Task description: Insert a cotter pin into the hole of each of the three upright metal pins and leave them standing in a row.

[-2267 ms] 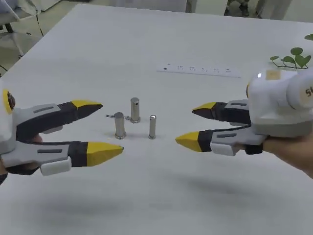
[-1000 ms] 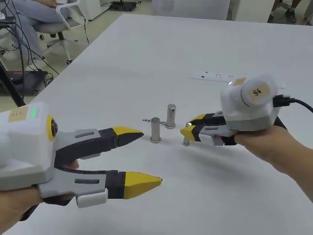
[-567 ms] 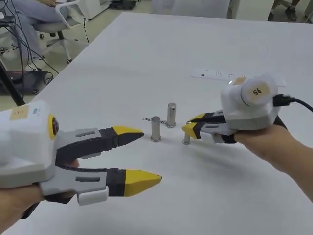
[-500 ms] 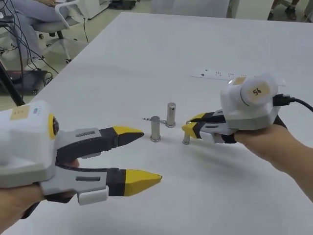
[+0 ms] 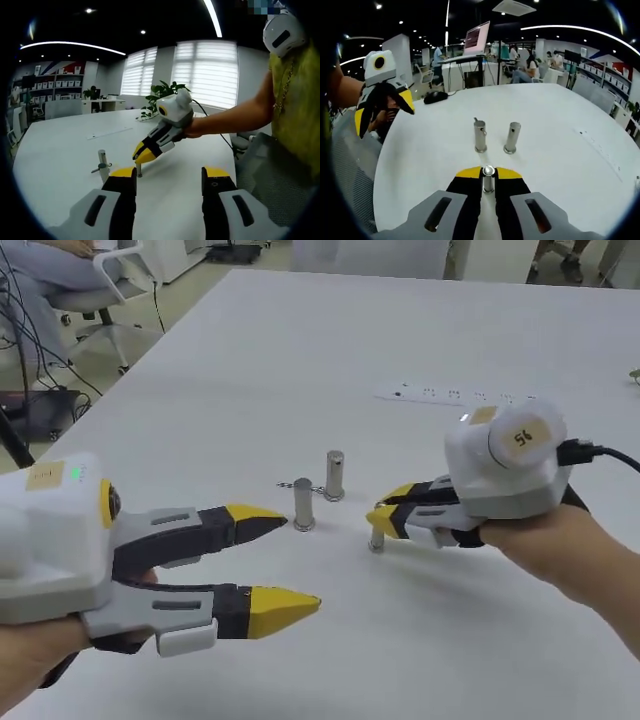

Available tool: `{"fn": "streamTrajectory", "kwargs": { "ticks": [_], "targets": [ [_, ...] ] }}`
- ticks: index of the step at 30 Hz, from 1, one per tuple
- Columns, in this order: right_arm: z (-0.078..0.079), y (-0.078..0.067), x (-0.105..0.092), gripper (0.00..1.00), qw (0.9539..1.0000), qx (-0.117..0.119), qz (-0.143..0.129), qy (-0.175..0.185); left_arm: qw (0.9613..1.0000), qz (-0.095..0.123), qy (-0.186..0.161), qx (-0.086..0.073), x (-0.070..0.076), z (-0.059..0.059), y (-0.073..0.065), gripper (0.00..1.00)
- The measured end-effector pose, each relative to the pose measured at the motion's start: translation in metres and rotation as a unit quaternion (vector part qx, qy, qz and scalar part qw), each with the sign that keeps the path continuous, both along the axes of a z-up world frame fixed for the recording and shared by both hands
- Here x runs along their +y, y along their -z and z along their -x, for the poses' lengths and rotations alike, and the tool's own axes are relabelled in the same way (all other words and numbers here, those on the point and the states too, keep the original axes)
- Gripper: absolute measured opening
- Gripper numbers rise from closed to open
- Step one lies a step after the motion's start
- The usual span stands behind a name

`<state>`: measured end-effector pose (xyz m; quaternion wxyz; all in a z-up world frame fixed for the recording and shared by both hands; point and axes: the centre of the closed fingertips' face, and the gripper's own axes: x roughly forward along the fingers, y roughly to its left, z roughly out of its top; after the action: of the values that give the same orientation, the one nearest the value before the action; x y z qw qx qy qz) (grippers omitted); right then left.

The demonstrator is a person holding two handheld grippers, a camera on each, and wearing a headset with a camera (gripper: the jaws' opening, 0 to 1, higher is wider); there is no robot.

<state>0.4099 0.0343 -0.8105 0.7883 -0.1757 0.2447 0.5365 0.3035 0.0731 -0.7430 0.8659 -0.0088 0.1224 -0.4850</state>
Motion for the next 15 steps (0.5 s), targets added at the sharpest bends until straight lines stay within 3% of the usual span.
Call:
{"fn": "streamTrajectory", "kwargs": {
  "ticks": [9,15],
  "targets": [
    [0.041,-0.013,-0.010,0.09,0.9997,0.015,-0.011,0.013,1.0000,-0.004,0.009,-0.001,-0.004,0.002,0.003,0.50],
    [0.067,-0.014,-0.013,0.09,0.9998,0.009,0.006,0.018,0.9998,-0.007,0.019,-0.004,-0.008,0.007,0.003,0.49]
  ]
}}
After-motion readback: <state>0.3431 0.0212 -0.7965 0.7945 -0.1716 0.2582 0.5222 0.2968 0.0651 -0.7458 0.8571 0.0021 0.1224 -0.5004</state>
